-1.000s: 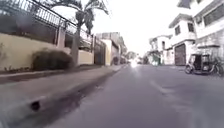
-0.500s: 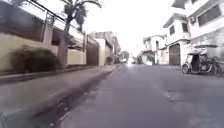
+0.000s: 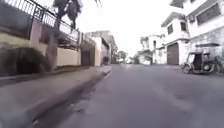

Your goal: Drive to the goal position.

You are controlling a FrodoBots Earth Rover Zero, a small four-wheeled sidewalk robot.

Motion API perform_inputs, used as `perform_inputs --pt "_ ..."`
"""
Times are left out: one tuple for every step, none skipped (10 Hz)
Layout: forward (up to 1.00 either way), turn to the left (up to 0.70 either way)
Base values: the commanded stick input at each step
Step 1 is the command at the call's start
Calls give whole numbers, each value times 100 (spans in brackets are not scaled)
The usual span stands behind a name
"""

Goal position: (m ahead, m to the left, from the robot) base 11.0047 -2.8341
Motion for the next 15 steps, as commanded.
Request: perform_inputs --pt "100 0" --pt "100 0" --pt "100 0" --pt "100 0" --pt "100 0" --pt "100 -24" --pt "100 -40" --pt "100 -40" --pt "100 -28" --pt "100 -11" --pt "100 0" --pt "100 0" --pt "100 0" --pt "100 0" --pt "100 0"
